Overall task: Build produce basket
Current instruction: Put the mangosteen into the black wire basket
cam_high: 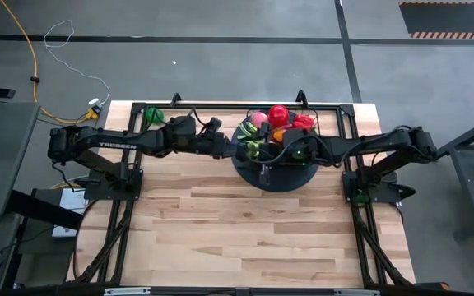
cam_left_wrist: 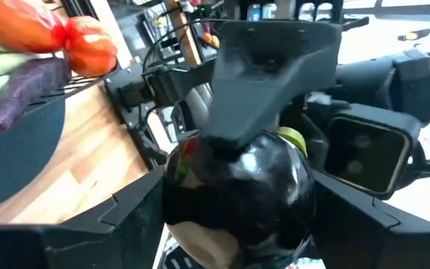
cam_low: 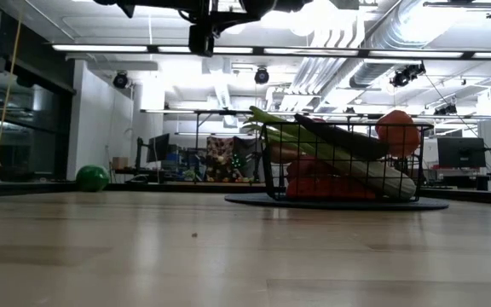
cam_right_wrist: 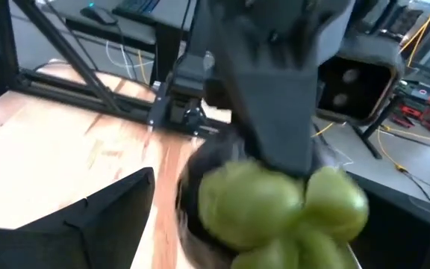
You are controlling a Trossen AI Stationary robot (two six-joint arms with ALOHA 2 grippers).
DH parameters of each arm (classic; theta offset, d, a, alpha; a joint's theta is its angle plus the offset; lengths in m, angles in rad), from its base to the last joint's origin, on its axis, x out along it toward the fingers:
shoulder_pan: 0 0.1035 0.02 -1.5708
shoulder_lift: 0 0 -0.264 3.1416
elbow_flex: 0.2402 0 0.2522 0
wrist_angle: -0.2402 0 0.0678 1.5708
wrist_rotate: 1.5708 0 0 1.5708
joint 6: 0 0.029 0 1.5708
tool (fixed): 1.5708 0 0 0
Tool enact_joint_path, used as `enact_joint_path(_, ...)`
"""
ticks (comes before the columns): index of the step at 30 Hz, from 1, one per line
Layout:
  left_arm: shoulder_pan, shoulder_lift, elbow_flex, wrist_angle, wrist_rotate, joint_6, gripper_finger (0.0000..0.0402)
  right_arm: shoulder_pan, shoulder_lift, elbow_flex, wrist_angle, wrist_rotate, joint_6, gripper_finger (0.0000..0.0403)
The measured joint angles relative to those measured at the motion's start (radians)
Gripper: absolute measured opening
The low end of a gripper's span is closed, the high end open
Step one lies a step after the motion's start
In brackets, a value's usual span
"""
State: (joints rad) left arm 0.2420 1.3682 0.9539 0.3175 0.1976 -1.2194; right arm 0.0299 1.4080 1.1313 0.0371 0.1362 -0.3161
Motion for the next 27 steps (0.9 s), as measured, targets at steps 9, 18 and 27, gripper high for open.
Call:
enact_joint_path(9,0.001,0.0,0.0,-0.003,-0.011,0.017,0.0267,-0.001,-0.002,0.0,0.013,0.002,0.001,0.0329)
enact_joint_path(18,0.003,0.0,0.0,-0.002,-0.023,0.066,0.0267,-0.001,-0.002,0.0,0.011,0.027,-0.012,0.025)
enact_joint_path(27,0.037,0.0,-0.001,0.031,-0.021,0.242,0.0302,-0.002,-0.006,0.0,0.016,0.054,0.002,0.0263)
